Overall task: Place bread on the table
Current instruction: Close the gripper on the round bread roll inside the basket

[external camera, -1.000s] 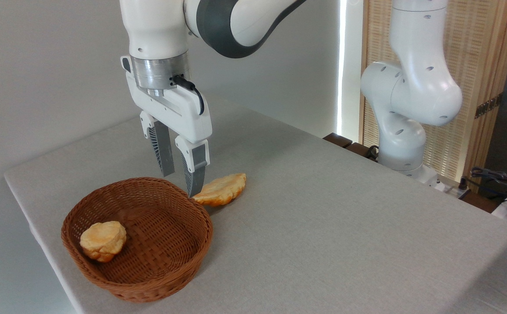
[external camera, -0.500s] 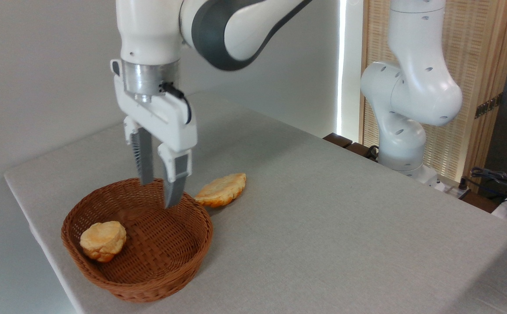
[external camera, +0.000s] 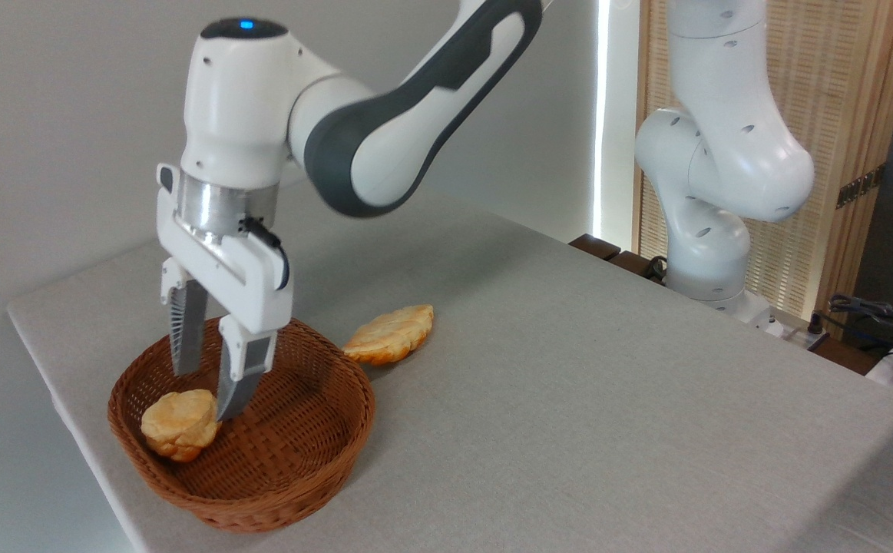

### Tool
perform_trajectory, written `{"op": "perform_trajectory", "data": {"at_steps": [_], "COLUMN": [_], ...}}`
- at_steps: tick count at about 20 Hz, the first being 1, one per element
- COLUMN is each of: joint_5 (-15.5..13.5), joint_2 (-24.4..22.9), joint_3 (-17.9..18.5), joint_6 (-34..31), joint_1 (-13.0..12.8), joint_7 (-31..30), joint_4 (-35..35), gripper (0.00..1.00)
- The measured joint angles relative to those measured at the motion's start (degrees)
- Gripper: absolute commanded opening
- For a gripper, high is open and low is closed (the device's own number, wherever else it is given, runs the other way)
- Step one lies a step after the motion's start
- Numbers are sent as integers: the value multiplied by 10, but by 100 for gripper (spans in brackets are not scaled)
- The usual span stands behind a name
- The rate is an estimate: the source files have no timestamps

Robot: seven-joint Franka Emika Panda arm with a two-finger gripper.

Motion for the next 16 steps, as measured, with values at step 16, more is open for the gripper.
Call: {"op": "perform_trajectory", "data": {"at_steps": [16], "joint_5": [78], "joint_2": [54], "joint_3": [-20], "joint_6": [75], "joint_1": [-1], "joint_7": [-4], "joint_4": [0], "gripper": [99]}}
